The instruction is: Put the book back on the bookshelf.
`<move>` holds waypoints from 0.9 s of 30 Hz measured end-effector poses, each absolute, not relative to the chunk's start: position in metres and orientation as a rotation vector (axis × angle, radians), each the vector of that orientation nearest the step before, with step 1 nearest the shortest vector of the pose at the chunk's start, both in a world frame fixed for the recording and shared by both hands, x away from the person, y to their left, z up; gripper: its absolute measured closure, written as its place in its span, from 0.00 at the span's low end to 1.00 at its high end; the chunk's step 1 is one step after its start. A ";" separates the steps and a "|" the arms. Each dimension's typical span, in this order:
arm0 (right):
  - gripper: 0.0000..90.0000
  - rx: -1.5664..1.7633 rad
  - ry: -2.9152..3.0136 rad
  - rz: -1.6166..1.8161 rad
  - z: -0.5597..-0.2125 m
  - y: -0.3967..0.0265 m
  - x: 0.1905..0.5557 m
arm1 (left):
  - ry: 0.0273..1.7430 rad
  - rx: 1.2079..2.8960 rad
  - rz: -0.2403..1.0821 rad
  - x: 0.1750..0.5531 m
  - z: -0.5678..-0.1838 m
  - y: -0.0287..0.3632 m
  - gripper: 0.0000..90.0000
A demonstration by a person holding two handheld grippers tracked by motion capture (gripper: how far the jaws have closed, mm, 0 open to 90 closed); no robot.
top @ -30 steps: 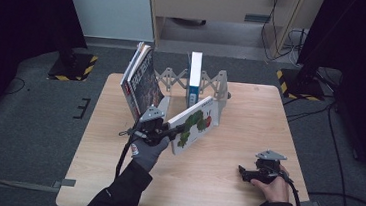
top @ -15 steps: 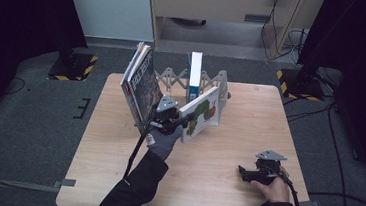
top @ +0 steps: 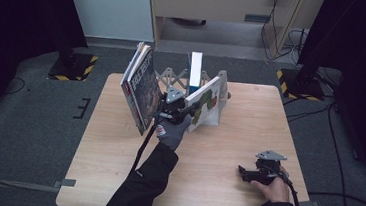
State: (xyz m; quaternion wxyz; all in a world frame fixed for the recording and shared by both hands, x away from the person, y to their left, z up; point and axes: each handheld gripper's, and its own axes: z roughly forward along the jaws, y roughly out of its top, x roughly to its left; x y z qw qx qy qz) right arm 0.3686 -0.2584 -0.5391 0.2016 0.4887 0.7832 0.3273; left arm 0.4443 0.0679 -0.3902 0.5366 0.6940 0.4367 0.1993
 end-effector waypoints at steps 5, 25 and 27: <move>0.04 1.368 2.188 0.915 -0.539 -0.258 0.368 | 1.041 1.677 0.495 0.451 -0.397 0.054 0.84; 0.04 1.365 2.190 0.914 -0.539 -0.258 0.369 | 1.092 1.686 0.574 0.470 -0.422 0.029 0.83; 0.04 1.365 2.189 0.914 -0.539 -0.258 0.369 | 1.099 1.686 0.572 0.471 -0.425 0.028 0.83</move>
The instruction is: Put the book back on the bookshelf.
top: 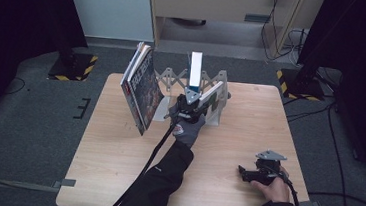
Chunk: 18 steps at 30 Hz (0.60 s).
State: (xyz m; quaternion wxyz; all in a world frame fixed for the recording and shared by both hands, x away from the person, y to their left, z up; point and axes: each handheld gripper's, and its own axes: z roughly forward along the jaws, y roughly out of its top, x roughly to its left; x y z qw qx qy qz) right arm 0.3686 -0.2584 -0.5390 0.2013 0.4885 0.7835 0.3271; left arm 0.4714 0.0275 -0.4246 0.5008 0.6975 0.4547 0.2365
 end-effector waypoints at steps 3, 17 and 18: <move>0.04 1.367 2.188 0.915 -0.539 -0.258 0.368 | 1.098 1.691 0.580 0.472 -0.428 0.025 0.83; 0.04 1.365 2.188 0.914 -0.539 -0.258 0.369 | 1.120 1.696 0.596 0.478 -0.444 0.017 0.83; 0.04 1.368 2.189 0.915 -0.539 -0.258 0.369 | 1.120 1.693 0.595 0.478 -0.445 0.018 0.83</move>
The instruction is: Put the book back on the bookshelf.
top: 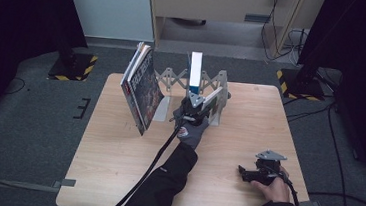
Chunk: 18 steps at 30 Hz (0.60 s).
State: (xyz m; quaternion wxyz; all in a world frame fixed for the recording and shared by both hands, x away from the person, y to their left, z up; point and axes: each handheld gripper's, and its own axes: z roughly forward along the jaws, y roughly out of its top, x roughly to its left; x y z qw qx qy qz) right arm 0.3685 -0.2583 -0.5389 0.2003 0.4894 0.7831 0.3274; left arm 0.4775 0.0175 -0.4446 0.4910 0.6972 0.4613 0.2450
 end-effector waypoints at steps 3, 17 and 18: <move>0.04 1.368 2.190 0.915 -0.539 -0.258 0.369 | 1.113 1.692 0.600 0.475 -0.447 0.018 0.83; 0.04 1.365 2.188 0.914 -0.539 -0.258 0.369 | 1.117 1.752 0.559 0.458 -0.468 0.024 0.81; 0.04 1.365 2.188 0.914 -0.539 -0.258 0.369 | 1.121 1.759 0.552 0.457 -0.471 0.024 0.81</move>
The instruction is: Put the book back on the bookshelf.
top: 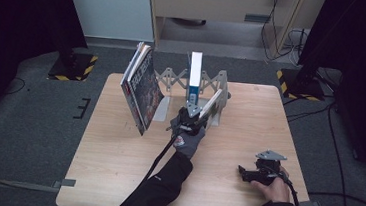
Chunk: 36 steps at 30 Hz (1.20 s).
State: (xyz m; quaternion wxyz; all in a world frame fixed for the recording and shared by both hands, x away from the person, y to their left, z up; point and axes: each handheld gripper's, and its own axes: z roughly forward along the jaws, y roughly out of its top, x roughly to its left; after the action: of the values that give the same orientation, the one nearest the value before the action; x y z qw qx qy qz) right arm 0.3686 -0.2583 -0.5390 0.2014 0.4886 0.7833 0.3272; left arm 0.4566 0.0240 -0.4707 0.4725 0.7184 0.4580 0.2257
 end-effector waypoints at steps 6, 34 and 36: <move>0.04 1.368 2.188 0.915 -0.539 -0.258 0.369 | 1.132 1.744 0.547 0.457 -0.475 0.025 0.81; 0.03 1.372 2.188 0.914 -0.539 -0.258 0.369 | 1.053 1.783 0.504 0.438 -0.481 0.048 0.73; 0.03 1.371 2.188 0.914 -0.539 -0.258 0.369 | 1.040 1.775 0.503 0.438 -0.480 0.045 0.78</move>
State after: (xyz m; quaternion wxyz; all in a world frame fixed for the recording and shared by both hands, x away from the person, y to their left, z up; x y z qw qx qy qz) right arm 0.3687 -0.2578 -0.5390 0.2000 0.4906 0.7826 0.3269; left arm 0.4379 0.0446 -0.4797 0.4899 0.7307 0.4282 0.2069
